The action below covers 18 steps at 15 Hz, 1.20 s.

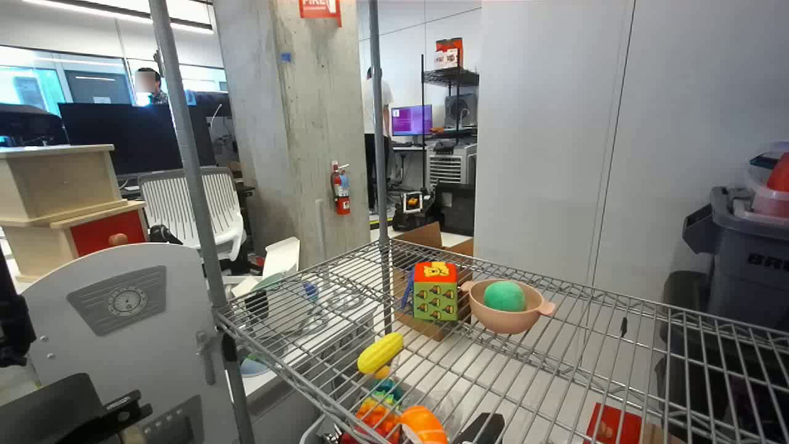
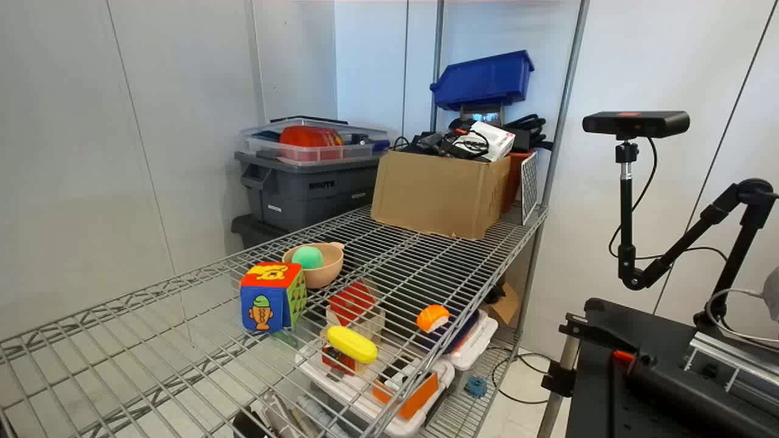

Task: Remove the green object from the bowl

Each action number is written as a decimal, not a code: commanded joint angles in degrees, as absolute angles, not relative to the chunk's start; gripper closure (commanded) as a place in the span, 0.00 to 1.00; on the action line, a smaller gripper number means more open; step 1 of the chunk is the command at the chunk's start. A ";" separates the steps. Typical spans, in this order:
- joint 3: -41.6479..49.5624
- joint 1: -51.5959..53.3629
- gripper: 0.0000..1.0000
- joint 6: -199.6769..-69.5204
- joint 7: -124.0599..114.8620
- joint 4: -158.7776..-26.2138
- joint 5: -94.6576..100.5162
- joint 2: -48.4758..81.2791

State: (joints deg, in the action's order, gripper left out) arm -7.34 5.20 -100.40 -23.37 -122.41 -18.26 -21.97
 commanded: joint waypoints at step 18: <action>0.06 -1.31 0.00 -103.41 -21.98 -100.54 -20.18 8.92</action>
